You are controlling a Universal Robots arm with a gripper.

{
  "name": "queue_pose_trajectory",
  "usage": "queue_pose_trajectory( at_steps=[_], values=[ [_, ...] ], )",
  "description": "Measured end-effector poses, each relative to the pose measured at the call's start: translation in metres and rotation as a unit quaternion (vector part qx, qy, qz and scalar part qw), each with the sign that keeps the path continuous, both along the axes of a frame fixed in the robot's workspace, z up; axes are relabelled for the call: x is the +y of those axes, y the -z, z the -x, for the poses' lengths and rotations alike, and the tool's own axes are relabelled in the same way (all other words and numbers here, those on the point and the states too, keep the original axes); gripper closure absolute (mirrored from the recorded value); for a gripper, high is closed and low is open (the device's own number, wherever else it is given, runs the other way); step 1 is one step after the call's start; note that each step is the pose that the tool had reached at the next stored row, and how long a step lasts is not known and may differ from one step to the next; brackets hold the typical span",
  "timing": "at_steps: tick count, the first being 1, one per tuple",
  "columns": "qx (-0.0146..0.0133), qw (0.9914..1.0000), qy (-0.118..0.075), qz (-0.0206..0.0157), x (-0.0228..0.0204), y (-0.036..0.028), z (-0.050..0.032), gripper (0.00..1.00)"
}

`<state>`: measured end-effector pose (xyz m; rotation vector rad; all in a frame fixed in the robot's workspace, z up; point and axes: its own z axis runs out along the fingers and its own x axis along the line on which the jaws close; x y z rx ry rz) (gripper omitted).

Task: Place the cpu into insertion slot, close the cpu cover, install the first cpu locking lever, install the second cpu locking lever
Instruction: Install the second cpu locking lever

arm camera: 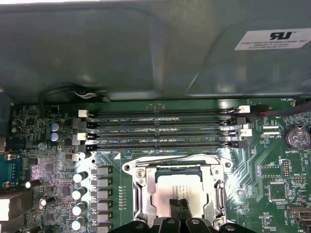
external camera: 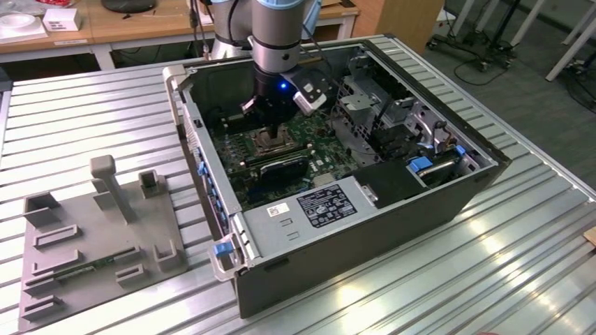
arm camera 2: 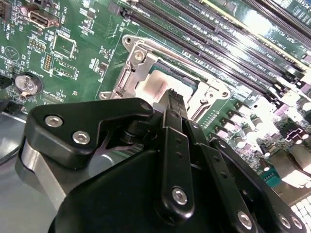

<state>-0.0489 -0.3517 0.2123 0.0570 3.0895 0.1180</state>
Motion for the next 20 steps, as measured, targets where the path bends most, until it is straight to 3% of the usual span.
queue_pose_trajectory(
  at_steps=[7, 12, 20],
  values=[
    [0.0001, 1.0, 0.0, 0.0001, 0.0003, -0.0002, -0.0015, 0.89],
    [0.0001, 1.0, 0.0, 0.0001, 0.0006, -0.0056, -0.0019, 0.89],
    [0.0002, 1.0, 0.0, 0.0001, 0.0006, -0.0087, -0.0019, 0.89]
  ],
)
